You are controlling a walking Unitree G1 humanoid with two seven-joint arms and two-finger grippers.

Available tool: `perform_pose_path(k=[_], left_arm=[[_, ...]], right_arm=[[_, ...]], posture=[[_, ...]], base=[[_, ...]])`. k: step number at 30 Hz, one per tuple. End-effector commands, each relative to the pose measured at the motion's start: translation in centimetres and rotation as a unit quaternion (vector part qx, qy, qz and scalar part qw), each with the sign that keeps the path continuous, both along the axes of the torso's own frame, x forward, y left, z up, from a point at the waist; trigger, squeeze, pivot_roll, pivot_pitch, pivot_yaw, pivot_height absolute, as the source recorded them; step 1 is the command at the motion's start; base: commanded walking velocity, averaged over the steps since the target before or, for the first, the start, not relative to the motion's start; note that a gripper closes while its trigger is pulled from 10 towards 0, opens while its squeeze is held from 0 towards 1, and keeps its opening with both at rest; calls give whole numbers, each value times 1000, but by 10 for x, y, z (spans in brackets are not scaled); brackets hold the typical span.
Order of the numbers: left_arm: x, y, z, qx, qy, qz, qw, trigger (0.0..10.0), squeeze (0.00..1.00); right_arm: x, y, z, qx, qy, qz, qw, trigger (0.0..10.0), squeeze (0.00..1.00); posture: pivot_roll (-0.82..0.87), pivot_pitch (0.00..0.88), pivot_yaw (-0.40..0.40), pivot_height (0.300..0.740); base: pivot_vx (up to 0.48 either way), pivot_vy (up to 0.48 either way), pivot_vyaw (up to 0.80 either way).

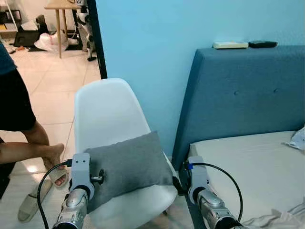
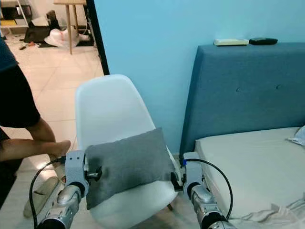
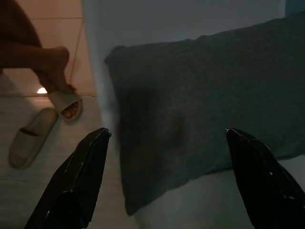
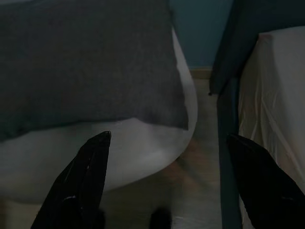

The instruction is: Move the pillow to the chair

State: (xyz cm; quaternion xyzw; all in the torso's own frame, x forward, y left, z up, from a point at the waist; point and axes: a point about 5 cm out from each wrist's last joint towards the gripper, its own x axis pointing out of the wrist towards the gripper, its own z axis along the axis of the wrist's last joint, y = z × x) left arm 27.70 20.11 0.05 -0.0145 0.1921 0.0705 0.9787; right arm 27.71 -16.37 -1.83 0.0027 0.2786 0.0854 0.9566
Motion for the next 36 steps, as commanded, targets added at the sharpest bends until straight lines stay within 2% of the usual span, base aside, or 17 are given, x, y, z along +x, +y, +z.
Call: perform_pose_path(k=[1,24,33,36], left_arm=[[-4,-3,-4,-5,5,-2,1000,10000,0],[-8,-4,-7,-7,9,-3,1000,10000,0],[-7,-8,-11,12,40,-17,999,10000,0],[-5,-10,-9,12,37,-23,999,10000,0]], right_arm=[[-1,-1,0,5,-3,-7,1000,10000,0],[-3,-2,-2,1,2,2,1000,10000,0],[-2,-2,-1,3,2,4,1000,10000,0],[-1,-2,-1,2,2,5,1000,10000,0]], posture=[[-4,45,-25,740],[-8,57,-39,740],[-9,50,-38,740],[-9,42,-37,740]], base=[[-255,0,0],[-251,0,0],[0,0,0],[0,0,0]])
